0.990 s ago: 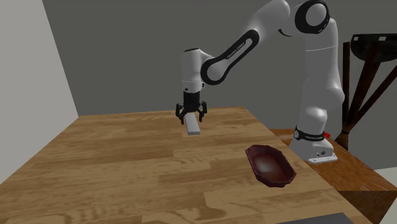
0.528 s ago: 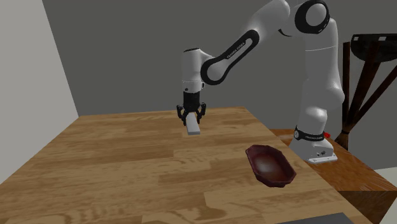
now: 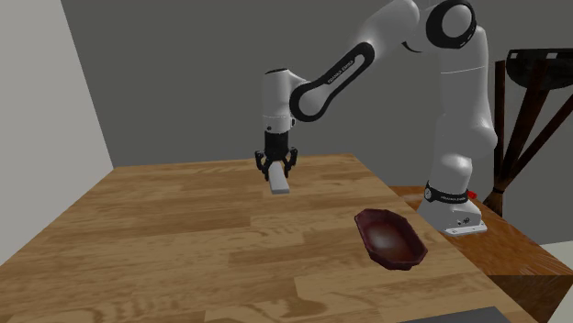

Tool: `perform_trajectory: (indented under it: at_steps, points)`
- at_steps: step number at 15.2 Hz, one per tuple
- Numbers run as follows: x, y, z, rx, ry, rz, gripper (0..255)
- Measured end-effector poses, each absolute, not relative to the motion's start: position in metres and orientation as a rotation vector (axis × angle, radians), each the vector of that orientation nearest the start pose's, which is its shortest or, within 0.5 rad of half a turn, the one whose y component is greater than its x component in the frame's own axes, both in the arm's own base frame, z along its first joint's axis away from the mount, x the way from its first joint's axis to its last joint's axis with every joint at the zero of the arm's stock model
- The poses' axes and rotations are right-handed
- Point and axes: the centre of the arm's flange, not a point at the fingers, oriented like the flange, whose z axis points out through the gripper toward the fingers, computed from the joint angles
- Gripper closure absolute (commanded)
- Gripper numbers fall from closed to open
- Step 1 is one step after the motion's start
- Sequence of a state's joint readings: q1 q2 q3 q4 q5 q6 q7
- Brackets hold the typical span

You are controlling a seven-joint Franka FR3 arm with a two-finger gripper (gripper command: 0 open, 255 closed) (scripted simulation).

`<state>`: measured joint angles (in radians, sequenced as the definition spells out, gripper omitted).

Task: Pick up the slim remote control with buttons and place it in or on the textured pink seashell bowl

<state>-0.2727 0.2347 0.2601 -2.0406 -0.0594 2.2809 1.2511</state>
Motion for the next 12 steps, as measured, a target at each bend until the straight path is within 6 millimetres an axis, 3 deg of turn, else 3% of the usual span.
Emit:
perform_trajectory:
  at_steps: [12]
  points:
    - [0.589, -0.013, 0.394, -2.547, 1.804, -0.005, 255]
